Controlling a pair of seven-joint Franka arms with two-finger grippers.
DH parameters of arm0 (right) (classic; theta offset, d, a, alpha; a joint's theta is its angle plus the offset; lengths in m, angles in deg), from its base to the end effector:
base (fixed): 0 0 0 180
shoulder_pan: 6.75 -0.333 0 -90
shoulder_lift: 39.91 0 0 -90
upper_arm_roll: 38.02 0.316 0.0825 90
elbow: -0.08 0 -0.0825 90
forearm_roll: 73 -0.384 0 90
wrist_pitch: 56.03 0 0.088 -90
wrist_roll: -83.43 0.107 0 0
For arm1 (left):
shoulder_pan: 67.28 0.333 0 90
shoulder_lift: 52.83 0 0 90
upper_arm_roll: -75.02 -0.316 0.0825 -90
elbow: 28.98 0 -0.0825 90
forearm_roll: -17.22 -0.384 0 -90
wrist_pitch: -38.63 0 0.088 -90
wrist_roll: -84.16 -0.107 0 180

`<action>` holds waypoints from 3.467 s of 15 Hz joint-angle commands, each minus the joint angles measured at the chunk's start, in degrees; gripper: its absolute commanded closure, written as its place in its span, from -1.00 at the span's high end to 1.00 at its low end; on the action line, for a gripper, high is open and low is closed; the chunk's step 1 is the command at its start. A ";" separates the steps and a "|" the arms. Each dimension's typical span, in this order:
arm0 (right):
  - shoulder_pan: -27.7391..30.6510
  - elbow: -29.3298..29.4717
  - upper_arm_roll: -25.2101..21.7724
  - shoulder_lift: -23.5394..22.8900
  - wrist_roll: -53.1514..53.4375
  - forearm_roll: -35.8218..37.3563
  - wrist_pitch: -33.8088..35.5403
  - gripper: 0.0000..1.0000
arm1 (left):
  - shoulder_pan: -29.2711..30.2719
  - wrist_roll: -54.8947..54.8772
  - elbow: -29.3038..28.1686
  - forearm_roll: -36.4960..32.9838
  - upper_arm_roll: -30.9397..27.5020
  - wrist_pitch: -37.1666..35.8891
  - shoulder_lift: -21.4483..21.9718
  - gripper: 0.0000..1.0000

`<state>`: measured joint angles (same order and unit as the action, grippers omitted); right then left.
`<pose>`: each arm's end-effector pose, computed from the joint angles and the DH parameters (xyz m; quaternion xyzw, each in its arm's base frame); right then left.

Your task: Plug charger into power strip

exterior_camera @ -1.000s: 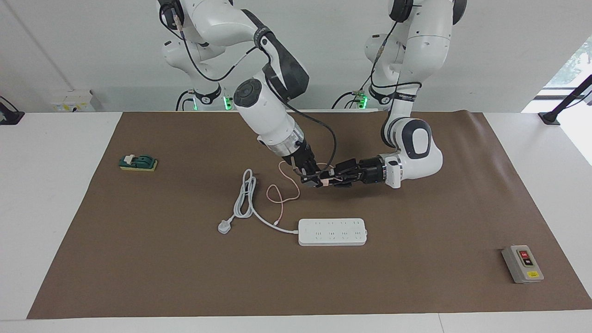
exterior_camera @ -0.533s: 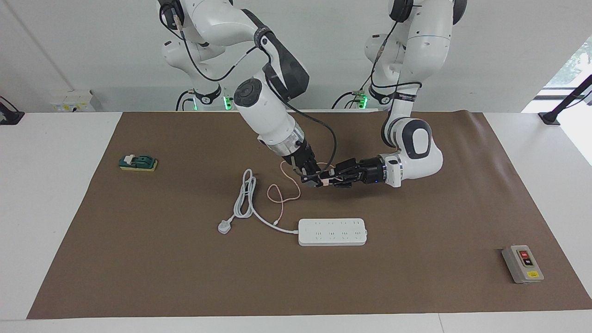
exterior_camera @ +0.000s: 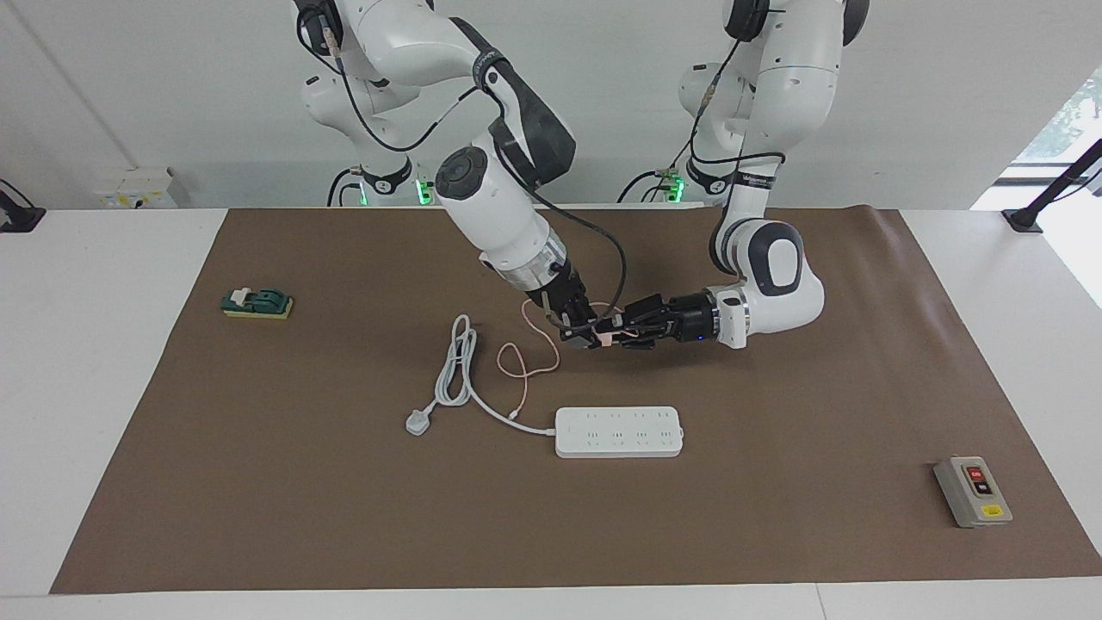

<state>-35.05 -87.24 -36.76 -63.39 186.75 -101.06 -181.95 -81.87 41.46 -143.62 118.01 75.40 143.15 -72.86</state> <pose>0.6056 0.3597 0.4544 -0.6985 0.6698 0.1484 0.2037 0.5660 -0.2340 0.3226 0.7220 0.0368 -0.0005 0.6909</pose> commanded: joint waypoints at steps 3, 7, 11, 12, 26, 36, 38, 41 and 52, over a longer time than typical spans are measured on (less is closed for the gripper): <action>0.36 0.84 0.23 -0.16 1.27 0.11 0.59 0.60 | 0.00 -0.54 -2.51 0.90 -0.47 0.24 2.01 -1.00; 0.36 0.84 0.15 -0.16 1.27 0.11 0.59 0.60 | 0.35 -0.54 -1.99 -3.73 -0.90 0.94 2.01 -1.00; 0.71 0.75 0.23 0.10 1.18 0.20 0.76 0.59 | 0.27 0.60 5.01 -21.89 -0.99 7.53 2.63 -1.00; 0.97 0.75 0.15 0.19 1.09 0.20 0.94 0.59 | 0.27 0.95 7.31 -27.96 -0.99 7.45 2.45 -1.00; 14.41 0.49 -0.38 9.32 -23.23 2.38 17.27 0.67 | -6.06 -14.24 21.22 -86.43 -0.47 16.74 1.66 -1.00; 26.10 0.40 -0.38 16.27 -58.02 13.37 32.39 0.74 | -5.89 -22.25 20.60 -95.25 -0.29 18.71 -0.45 -1.00; 27.86 0.14 -0.38 17.50 -67.50 17.14 34.24 0.74 | -5.89 -22.95 21.39 -95.43 -0.29 13.89 -0.28 -1.00; 30.67 -0.39 -0.38 18.56 -82.35 19.70 34.95 0.78 | -6.41 -24.53 21.56 -95.34 -0.55 13.70 -0.36 -1.00; 30.85 -4.09 -0.29 21.29 -100.84 26.74 33.99 1.00 | -5.98 -24.53 23.94 -94.90 -0.29 15.36 -4.23 -1.00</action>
<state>-4.91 -88.61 -37.39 -44.16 89.30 -75.52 -147.06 -87.93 17.64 -121.82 23.81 75.25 158.63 -75.40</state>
